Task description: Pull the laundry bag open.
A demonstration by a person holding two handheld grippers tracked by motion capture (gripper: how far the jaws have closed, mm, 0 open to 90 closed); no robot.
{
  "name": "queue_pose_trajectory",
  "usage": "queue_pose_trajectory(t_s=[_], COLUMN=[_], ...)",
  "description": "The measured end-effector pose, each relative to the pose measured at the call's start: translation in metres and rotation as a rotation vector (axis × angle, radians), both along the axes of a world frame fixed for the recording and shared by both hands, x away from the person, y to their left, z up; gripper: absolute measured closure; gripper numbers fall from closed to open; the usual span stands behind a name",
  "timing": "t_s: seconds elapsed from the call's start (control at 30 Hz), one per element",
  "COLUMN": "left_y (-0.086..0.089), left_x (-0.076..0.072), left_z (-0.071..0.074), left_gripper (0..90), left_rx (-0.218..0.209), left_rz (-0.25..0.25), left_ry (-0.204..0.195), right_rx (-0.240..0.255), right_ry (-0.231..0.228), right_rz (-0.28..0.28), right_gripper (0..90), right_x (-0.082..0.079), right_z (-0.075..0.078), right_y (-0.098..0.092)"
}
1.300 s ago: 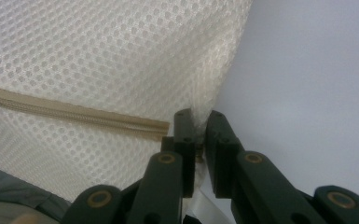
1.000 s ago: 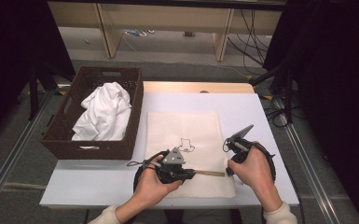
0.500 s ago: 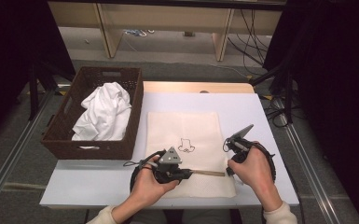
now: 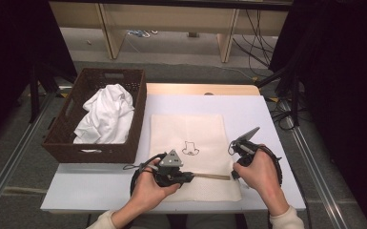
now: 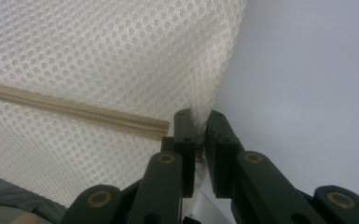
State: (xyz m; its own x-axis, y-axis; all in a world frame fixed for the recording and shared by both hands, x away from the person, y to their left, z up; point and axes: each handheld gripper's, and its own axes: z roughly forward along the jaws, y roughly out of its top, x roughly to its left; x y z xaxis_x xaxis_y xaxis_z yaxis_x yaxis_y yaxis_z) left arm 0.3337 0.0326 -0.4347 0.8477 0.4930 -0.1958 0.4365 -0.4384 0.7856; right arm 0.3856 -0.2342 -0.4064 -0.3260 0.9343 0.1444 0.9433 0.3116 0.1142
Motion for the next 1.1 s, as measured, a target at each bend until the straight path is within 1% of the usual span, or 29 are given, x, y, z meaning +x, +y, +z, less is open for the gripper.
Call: queue_pose_trajectory(t_s=[0.03,0.07,0.1,0.13,0.17,0.2,0.27,0.33,0.37,0.43,0.47,0.5,0.53,0.57,0.6,0.63,0.67,0.7,0.73,0.77,0.8,0.83,0.9,0.93,0.97,1.0,1.07,1.1], left_y=[0.0,0.001,0.002,0.002,0.003,0.004,0.004,0.004,0.005,0.005,0.005,0.005,0.005,0.005,0.006,0.007,0.008,0.009,0.009,0.01,0.01,0.01,0.01,0.011,0.011,0.011,0.012,0.013], left_x=[0.0,0.001,0.0,0.0,0.0,0.001,0.0,0.0,0.0,0.001,0.0,-0.001,0.0,-0.001,-0.001,0.0,0.0,-0.001,-0.001,0.0,0.0,0.0,0.0,0.0,0.0,-0.001,-0.001,-0.001], left_z=[0.0,-0.001,0.0,-0.001,0.0,0.0,0.0,0.0,0.0,0.0,0.0,0.0,0.0,0.0,0.0,0.0,0.001,0.0,0.0,0.0,0.0,0.0,0.0,0.0,0.0,0.0,0.001,0.001], left_gripper=[87.1,87.1,87.1,87.1,87.1,87.1,87.1,87.1,87.1,87.1,87.1,87.1,87.1,87.1,87.1,87.1,87.1,87.1,87.1,87.0,87.0,87.1,87.1,87.1,87.1,87.1,87.1,87.1], left_rx=[-0.01,-0.015,-0.003,-0.017,-0.008,-0.002,-0.004,-0.008,-0.008,-0.006,-0.006,-0.01,-0.004,-0.011,-0.009,0.001,0.005,0.007,-0.001,0.005,0.004,0.001,-0.009,-0.009,-0.009,-0.007,0.001,-0.001], left_rz=[-0.002,-0.013,-0.003,0.0,0.0,-0.012,0.001,-0.005,-0.006,-0.014,0.003,0.002,0.002,0.002,0.001,-0.009,-0.009,0.009,0.006,-0.008,-0.005,0.008,0.005,0.005,0.005,0.005,0.008,0.006], left_ry=[0.004,-0.002,-0.001,0.009,0.003,-0.009,0.0,-0.002,-0.001,-0.006,0.007,0.009,0.007,0.011,0.009,-0.006,-0.005,0.006,0.01,-0.004,-0.003,0.01,0.015,0.014,0.013,0.013,0.005,0.001], right_rx=[-0.002,-0.005,-0.005,-0.005,-0.007,-0.004,-0.004,-0.003,-0.004,-0.003,-0.002,-0.002,-0.005,-0.001,-0.002,-0.004,-0.002,-0.004,-0.007,-0.004,-0.004,-0.003,-0.003,0.0,0.0,0.006,-0.004,-0.003], right_ry=[0.004,0.032,0.041,0.041,0.035,0.034,0.038,0.031,0.038,0.035,0.04,0.038,0.034,0.036,0.039,0.039,0.042,0.036,0.041,0.039,0.039,0.041,0.041,0.011,0.011,0.043,0.041,0.049], right_rz=[-0.004,-0.039,-0.051,-0.051,-0.047,-0.045,-0.062,-0.043,-0.059,-0.051,-0.063,-0.064,-0.043,-0.045,-0.052,-0.051,-0.051,-0.042,-0.044,-0.055,-0.055,-0.056,-0.057,-0.012,-0.023,-0.067,-0.055,-0.071], right_gripper=[84.3,84.4,84.3,84.3,84.4,84.4,84.4,84.4,84.4,84.4,84.4,84.4,84.4,84.4,84.4,84.4,84.4,84.4,84.4,84.4,84.4,84.4,84.4,84.4,84.3,84.4,84.3,84.4], right_x=[0.0,-0.001,-0.001,-0.001,-0.001,-0.001,-0.001,-0.001,-0.001,-0.001,-0.002,-0.002,-0.001,-0.001,-0.001,-0.001,-0.001,-0.001,-0.001,0.0,0.0,0.0,0.0,0.001,0.001,0.0,-0.001,-0.001], right_z=[0.0,0.002,0.002,0.002,0.002,0.002,0.002,0.002,0.002,0.002,0.002,0.002,0.002,0.002,0.002,0.001,0.001,0.001,0.0,0.001,0.001,0.001,0.001,-0.001,-0.001,0.001,0.001,0.001], right_y=[0.0,0.002,0.003,0.003,0.003,0.002,0.003,0.002,0.003,0.002,0.003,0.003,0.002,0.003,0.003,0.003,0.003,0.002,0.001,0.002,0.002,0.002,0.002,-0.001,-0.001,0.001,0.0,0.001])
